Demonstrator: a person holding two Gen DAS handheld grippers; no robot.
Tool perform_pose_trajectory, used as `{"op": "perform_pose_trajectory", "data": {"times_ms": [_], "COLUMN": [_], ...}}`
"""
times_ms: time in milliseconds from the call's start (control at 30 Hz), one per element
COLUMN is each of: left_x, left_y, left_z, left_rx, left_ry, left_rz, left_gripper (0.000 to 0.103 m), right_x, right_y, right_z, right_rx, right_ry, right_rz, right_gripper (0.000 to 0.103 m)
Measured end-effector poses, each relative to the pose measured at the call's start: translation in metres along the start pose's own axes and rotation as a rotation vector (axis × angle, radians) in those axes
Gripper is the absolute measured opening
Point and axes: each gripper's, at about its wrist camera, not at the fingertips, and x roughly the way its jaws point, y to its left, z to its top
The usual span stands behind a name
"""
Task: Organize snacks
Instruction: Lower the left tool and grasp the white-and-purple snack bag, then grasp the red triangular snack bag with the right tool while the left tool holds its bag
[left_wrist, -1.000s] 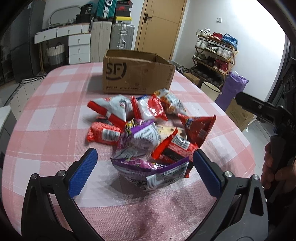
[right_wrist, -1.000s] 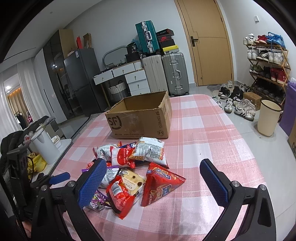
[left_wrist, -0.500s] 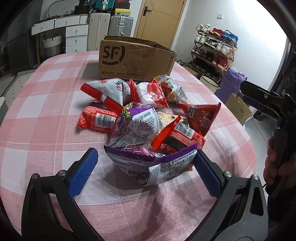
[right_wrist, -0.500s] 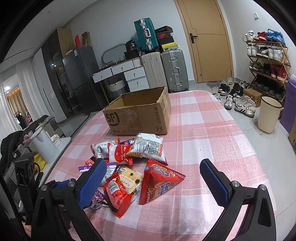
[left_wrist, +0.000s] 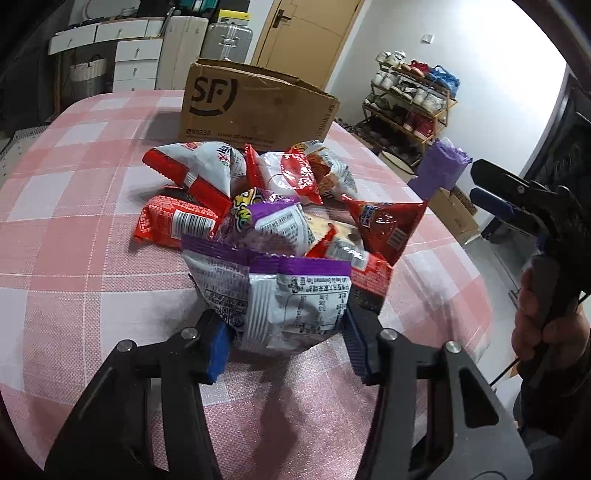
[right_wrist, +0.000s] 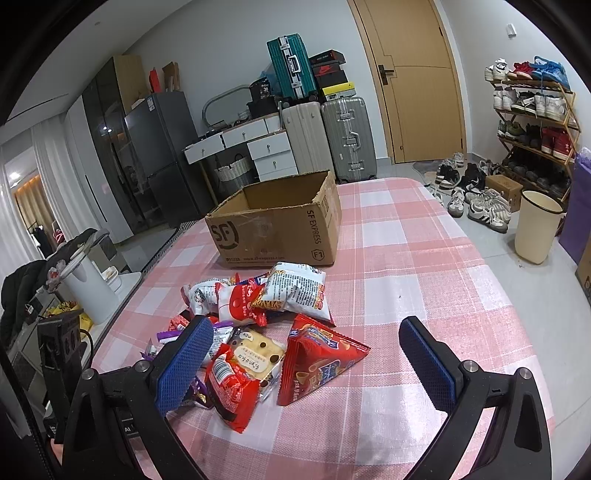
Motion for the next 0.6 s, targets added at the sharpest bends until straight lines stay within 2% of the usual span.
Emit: {"op": "perform_pose_trajectory", "data": {"times_ms": [100,467,600], "left_x": [0.003,-0.007,-0.009], "left_y": [0.002,-0.003,0.001], "left_z": [0.003,-0.004,-0.004], "left_rx": [0.004,0.021,0.012], "left_ry": [0.005,-0.01,-0.012], "left_rz": [-0.006,-0.022,-0.017], "left_gripper": [0.038,0.038,0.038], "right_x": [-0.001,-0.004,0.0], "right_y": [-0.001,-0.004,-0.011], "right_z": [0.0,0.0,-0.003], "right_rx": [-0.001,0.014,0.062], "right_ry": [-0.001,0.011,0.03], "right_rz": [0.001,-0.01,0.018], "right_gripper": [0.102,0.102,0.102]}}
